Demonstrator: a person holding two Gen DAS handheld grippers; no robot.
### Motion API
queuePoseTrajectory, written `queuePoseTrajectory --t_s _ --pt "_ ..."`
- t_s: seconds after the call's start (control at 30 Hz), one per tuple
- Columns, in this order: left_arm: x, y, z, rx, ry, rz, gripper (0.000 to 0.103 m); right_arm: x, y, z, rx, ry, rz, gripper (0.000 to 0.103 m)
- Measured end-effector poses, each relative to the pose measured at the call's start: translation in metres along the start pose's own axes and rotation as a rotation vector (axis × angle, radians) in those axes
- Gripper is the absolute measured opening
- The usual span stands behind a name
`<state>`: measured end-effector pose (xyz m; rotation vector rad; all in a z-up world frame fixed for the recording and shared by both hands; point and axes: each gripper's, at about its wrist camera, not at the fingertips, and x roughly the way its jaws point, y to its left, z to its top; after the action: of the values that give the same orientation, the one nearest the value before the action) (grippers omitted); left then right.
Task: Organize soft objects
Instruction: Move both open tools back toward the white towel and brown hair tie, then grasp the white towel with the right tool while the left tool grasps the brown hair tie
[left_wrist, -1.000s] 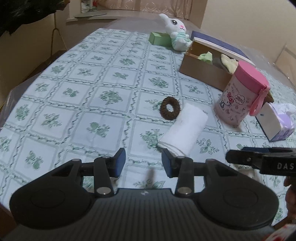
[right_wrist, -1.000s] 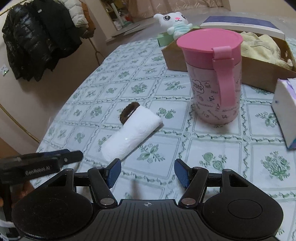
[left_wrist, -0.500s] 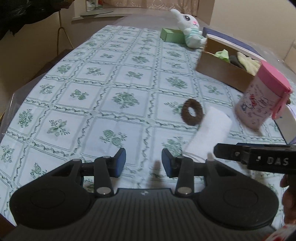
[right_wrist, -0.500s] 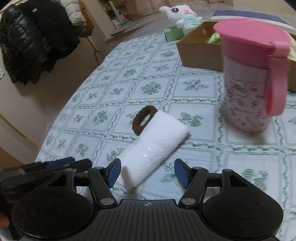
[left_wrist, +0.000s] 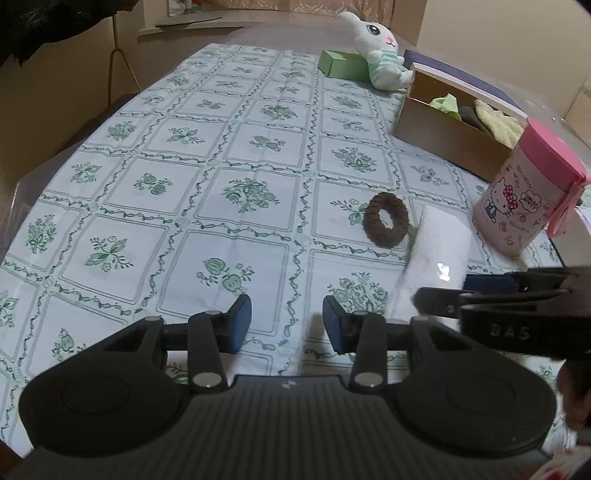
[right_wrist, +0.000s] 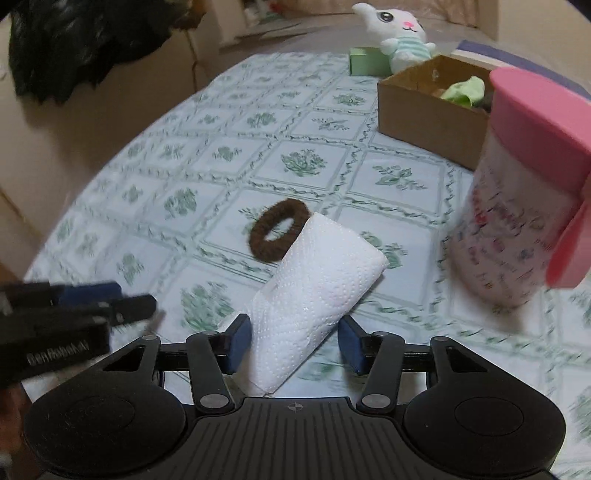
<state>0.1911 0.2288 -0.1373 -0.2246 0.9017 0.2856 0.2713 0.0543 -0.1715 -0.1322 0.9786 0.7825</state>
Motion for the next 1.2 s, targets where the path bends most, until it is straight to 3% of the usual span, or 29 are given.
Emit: queuePoseTrajectory --t_s 0.2,0.33,0.47,0.6,0.7,0.83,1.03,1.2 --pt "-0.002 -0.006 0.001 0.018 -0.01 -0.039 0.038 -0.015 -0.021 -0.002 -0.161 -0.003 -0.027 0.054" --pt "-0.001 -0.011 0.003 0.036 -0.016 -0.053 0.038 -0.022 -0.029 -0.003 -0.093 -0.041 -0.03 0.068" --pt "0.001 -0.015 0.006 0.052 -0.017 -0.059 0.038 -0.019 -0.025 -0.002 0.008 -0.07 -0.031 0.069" --pt "0.005 -0.018 0.01 0.066 -0.018 -0.069 0.038 -0.007 -0.016 -0.005 -0.015 -0.079 -0.069 0.069" --pt "0.009 -0.023 0.013 0.089 -0.02 -0.081 0.038 -0.002 -0.015 -0.008 -0.08 -0.119 -0.106 0.059" --pt "0.017 -0.032 0.019 0.13 -0.025 -0.11 0.039 0.001 -0.022 -0.005 -0.124 -0.146 -0.089 0.048" --pt "0.041 -0.05 0.03 0.219 -0.022 -0.152 0.04 0.007 -0.033 0.0 -0.125 -0.159 -0.08 0.046" --pt "0.059 -0.062 0.039 0.287 -0.03 -0.136 0.04 0.009 -0.037 0.0 -0.118 -0.161 -0.065 0.046"
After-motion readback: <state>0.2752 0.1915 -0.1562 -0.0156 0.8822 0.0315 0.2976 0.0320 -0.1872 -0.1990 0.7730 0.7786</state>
